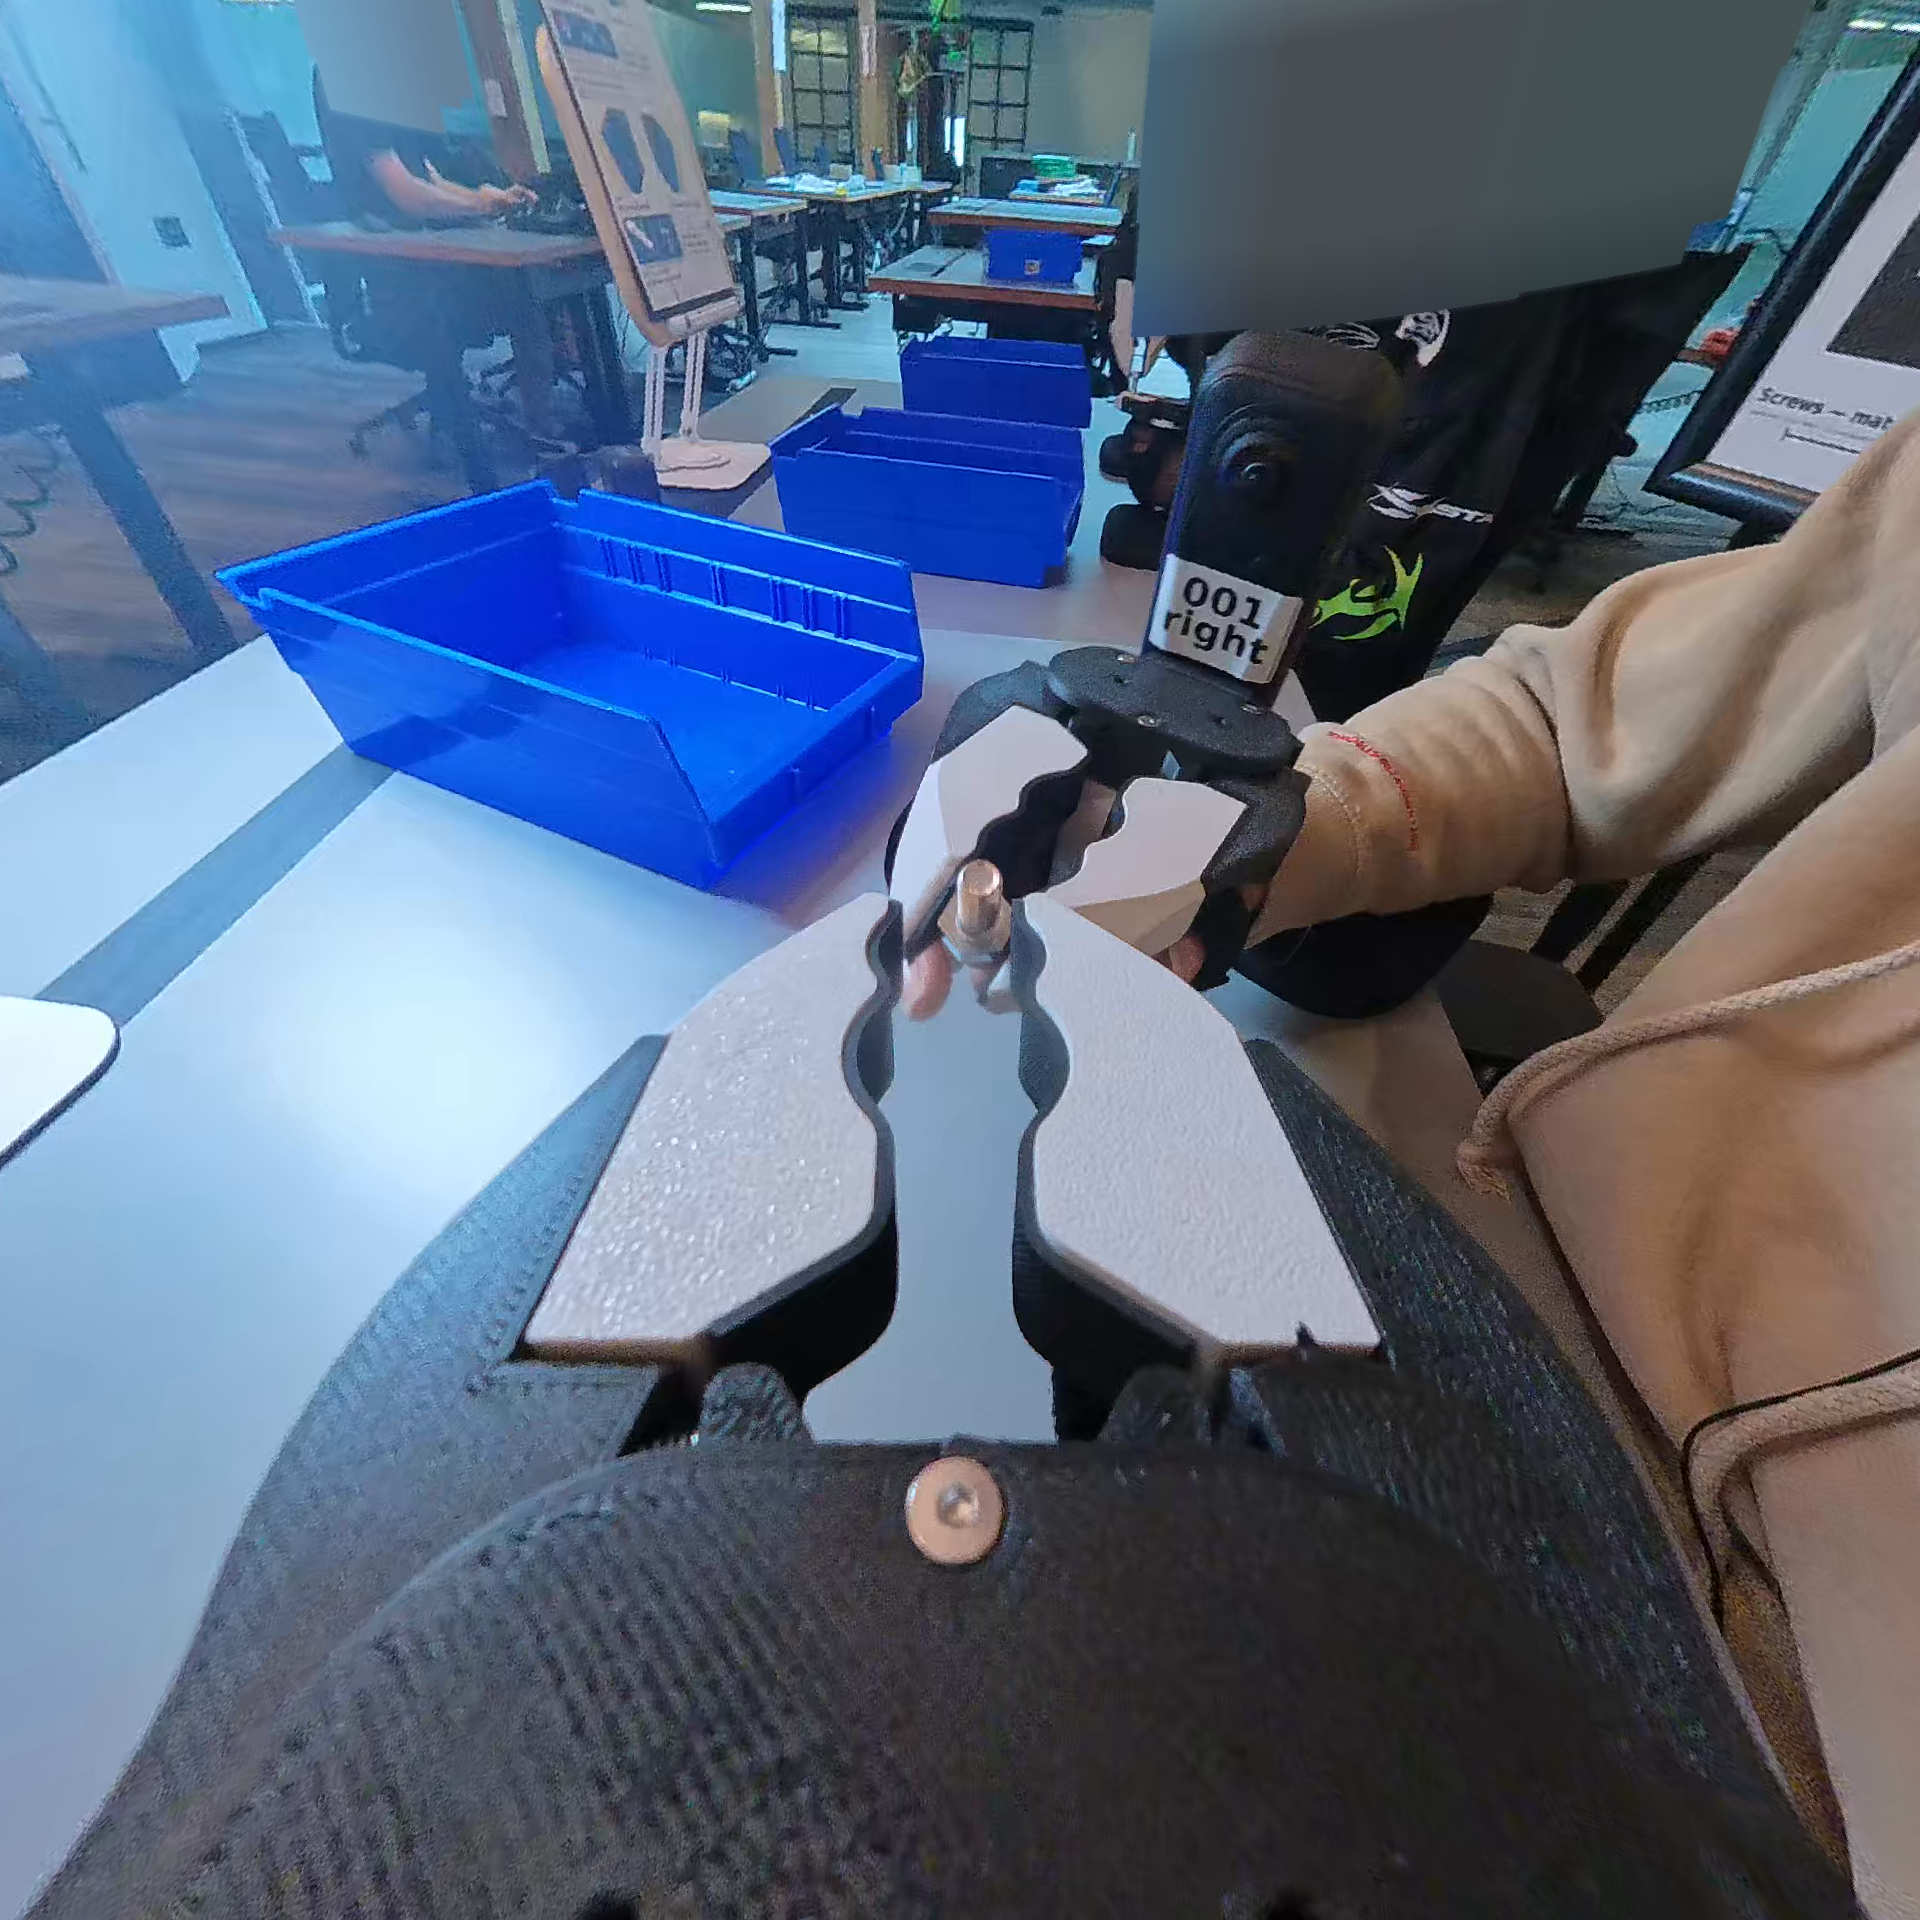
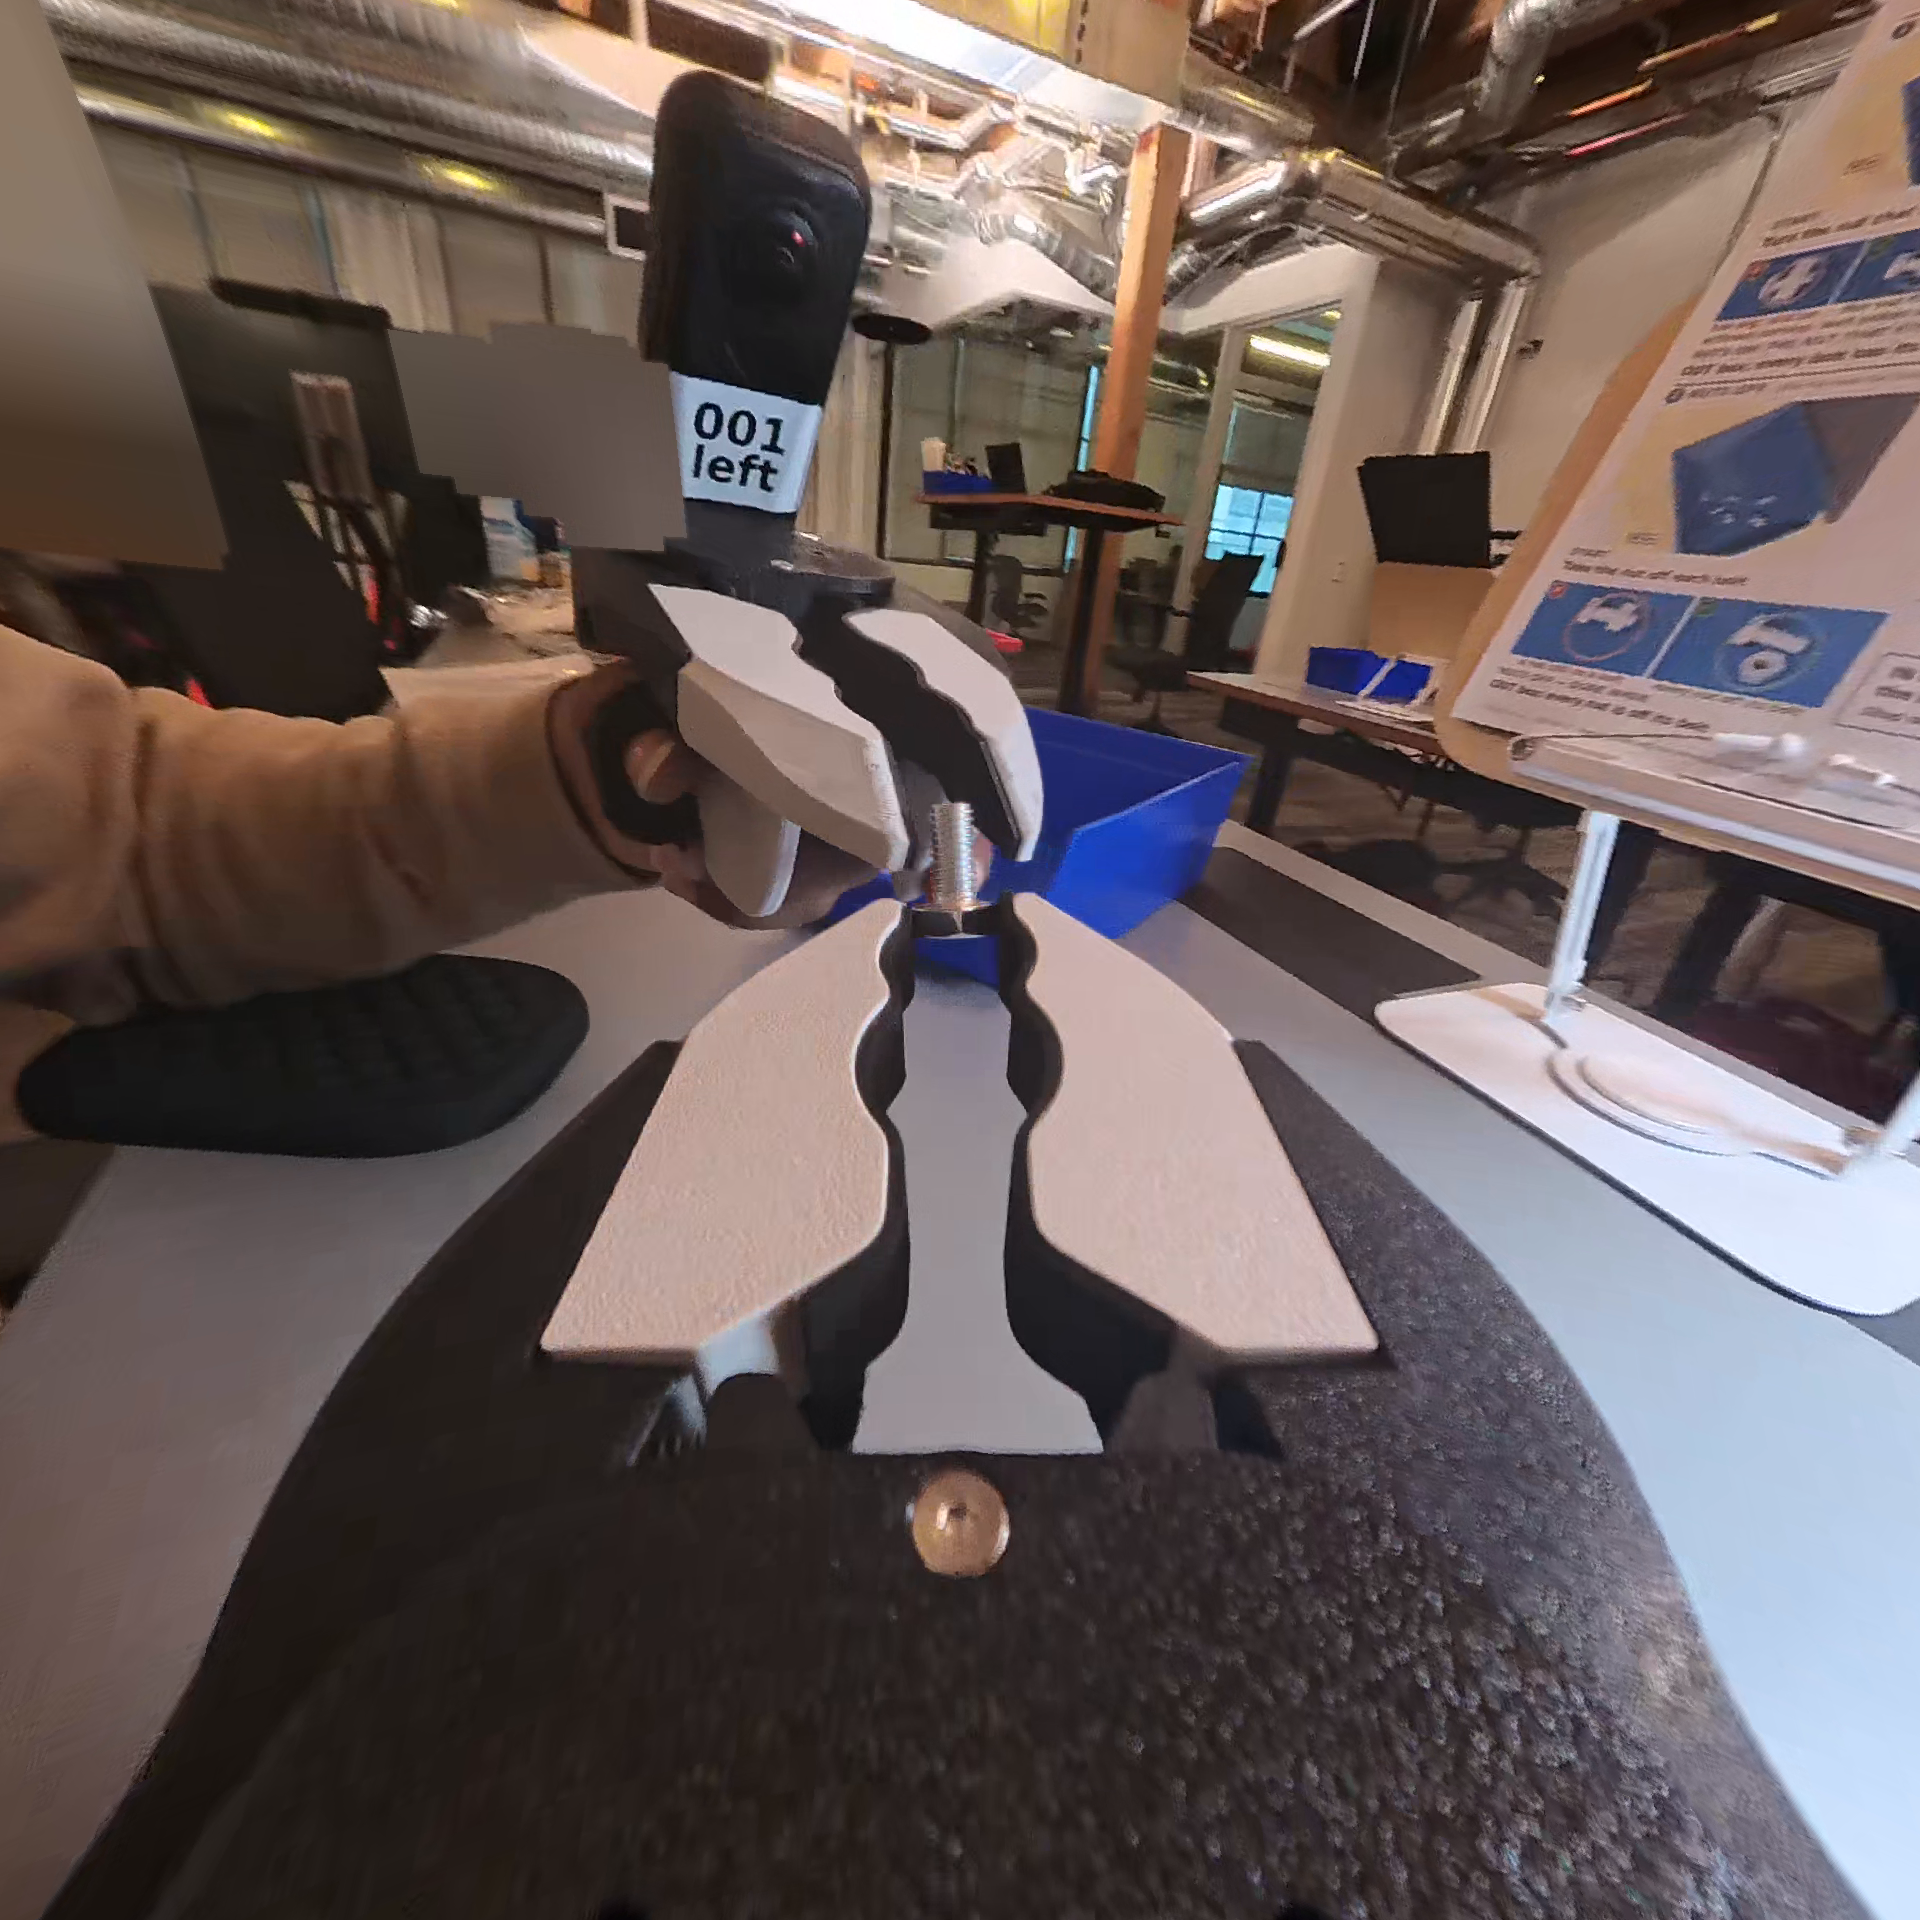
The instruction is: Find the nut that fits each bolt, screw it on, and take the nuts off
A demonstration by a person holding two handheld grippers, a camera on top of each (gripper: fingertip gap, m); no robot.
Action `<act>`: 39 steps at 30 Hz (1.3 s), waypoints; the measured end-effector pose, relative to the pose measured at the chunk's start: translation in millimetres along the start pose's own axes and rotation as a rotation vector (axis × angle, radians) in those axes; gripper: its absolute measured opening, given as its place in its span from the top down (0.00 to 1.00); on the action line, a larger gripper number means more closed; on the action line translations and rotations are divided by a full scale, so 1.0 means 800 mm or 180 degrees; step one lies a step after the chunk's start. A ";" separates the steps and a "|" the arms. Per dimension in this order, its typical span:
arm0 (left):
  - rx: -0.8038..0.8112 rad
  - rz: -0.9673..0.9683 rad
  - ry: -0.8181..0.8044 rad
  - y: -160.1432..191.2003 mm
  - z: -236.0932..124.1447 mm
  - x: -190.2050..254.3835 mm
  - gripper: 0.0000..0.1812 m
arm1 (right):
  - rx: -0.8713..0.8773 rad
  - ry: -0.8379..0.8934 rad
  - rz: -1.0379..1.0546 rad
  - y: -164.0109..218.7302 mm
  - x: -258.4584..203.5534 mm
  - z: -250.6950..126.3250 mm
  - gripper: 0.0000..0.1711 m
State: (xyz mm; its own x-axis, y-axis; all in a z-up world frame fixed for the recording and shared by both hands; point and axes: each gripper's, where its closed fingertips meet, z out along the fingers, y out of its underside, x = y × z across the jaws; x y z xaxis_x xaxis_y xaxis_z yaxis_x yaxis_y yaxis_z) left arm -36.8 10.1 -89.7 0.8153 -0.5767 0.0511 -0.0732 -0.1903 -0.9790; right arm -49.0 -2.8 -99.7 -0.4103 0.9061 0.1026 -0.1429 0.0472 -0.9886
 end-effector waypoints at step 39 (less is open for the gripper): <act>0.0005 -0.0304 -0.1913 -0.013 -0.165 -0.176 0.91 | -0.0109 -0.0197 0.0523 0.009 0.020 -0.014 0.91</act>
State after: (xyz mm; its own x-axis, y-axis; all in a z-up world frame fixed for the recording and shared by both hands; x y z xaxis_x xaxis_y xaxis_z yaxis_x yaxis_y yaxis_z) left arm -226.9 -11.5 -60.5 0.9998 -0.0074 0.0188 0.0167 -0.2176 -0.9759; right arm -46.3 17.0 -106.2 -0.4805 0.8753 -0.0550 -0.0392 -0.0840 -0.9957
